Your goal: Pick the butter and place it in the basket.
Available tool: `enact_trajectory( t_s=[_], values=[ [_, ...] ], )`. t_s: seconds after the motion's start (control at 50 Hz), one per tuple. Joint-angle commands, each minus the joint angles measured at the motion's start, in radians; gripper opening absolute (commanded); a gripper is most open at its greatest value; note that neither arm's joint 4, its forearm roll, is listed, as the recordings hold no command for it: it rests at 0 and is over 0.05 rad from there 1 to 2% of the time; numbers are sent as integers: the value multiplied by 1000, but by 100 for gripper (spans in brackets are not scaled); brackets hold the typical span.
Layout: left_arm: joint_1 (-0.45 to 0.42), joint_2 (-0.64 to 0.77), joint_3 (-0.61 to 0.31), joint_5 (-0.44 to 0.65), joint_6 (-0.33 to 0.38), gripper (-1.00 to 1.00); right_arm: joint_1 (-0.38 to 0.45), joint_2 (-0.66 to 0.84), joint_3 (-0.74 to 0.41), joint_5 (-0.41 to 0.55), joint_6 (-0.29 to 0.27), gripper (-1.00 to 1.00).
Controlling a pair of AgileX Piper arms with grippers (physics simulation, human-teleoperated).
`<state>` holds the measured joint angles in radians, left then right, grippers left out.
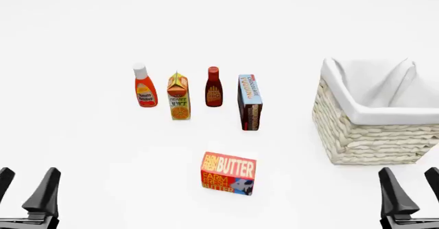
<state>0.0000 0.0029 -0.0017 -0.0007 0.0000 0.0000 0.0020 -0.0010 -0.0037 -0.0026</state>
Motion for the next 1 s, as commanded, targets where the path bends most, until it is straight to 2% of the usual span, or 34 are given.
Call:
enact_trajectory(
  t_s=[0.02, 0.22, 0.44, 0.52, 0.54, 0.58, 0.68, 0.74, 0.82, 0.86, 0.88, 1.0],
  values=[
    [0, 5, -3, -1, 0, 100, 0, 7, -4, -13, -1, 100],
    [0, 5, -3, -1, 0, 100, 2, -1, -4, -23, -6, 100],
    [0, 5, -3, -1, 0, 100, 35, -1, 1, -5, 36, 100],
    [0, 5, -3, -1, 0, 100, 48, 78, 1, -70, 31, 100],
    [0, 5, -3, -1, 0, 100, 84, 128, 0, -115, -7, 100],
    [0, 5, -3, -1, 0, 100, 80, 129, -6, -121, -9, 100],
    [0, 5, -3, -1, 0, 100, 138, 196, -70, -104, -16, 100],
    [0, 5, -3, -1, 0, 100, 172, 192, -129, -44, -56, 100],
    [0, 5, -3, -1, 0, 100, 189, 212, -219, 45, -62, 100],
    [0, 5, -3, -1, 0, 100, 193, 220, -232, 58, -70, 100],
    [0, 5, -3, -1, 0, 100, 199, 225, -260, 91, -90, 100],
    [0, 5, -3, -1, 0, 100, 215, 279, -313, 124, -124, 100]
  ],
)
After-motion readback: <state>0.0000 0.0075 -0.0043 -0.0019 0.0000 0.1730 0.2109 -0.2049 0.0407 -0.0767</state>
